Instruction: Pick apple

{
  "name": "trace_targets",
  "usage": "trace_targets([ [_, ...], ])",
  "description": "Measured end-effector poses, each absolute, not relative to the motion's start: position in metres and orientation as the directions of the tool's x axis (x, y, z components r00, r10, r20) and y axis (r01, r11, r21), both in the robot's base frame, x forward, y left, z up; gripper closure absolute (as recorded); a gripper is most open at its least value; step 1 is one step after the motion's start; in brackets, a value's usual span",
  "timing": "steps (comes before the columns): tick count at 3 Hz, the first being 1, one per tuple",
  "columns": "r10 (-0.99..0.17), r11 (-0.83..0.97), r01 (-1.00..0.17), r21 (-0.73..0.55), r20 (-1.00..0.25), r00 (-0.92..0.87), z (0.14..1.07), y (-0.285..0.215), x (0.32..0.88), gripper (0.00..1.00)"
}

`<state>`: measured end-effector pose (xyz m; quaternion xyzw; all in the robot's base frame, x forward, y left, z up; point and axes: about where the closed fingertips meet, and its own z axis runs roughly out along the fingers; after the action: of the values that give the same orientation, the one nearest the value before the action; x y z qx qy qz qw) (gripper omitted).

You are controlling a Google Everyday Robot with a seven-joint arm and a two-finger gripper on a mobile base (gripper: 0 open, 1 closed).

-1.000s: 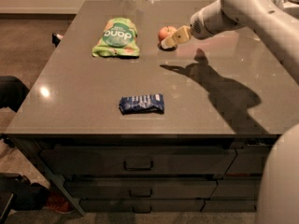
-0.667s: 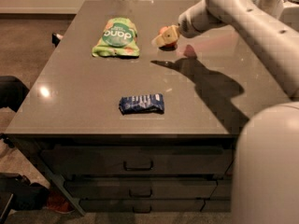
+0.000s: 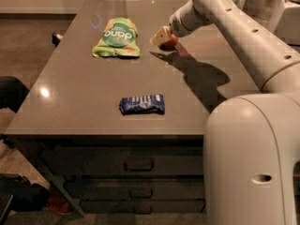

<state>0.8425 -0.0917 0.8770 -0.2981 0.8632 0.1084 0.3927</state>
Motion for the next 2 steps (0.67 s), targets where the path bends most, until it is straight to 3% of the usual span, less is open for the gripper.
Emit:
trace_targets([
  [1, -0.429, 0.796, -0.604, -0.045, -0.745, -0.511, 0.879, -0.091, 0.847, 0.48],
  [2, -0.43, 0.776, -0.629, -0.051, -0.772, -0.469, 0.907, -0.089, 0.841, 0.8],
])
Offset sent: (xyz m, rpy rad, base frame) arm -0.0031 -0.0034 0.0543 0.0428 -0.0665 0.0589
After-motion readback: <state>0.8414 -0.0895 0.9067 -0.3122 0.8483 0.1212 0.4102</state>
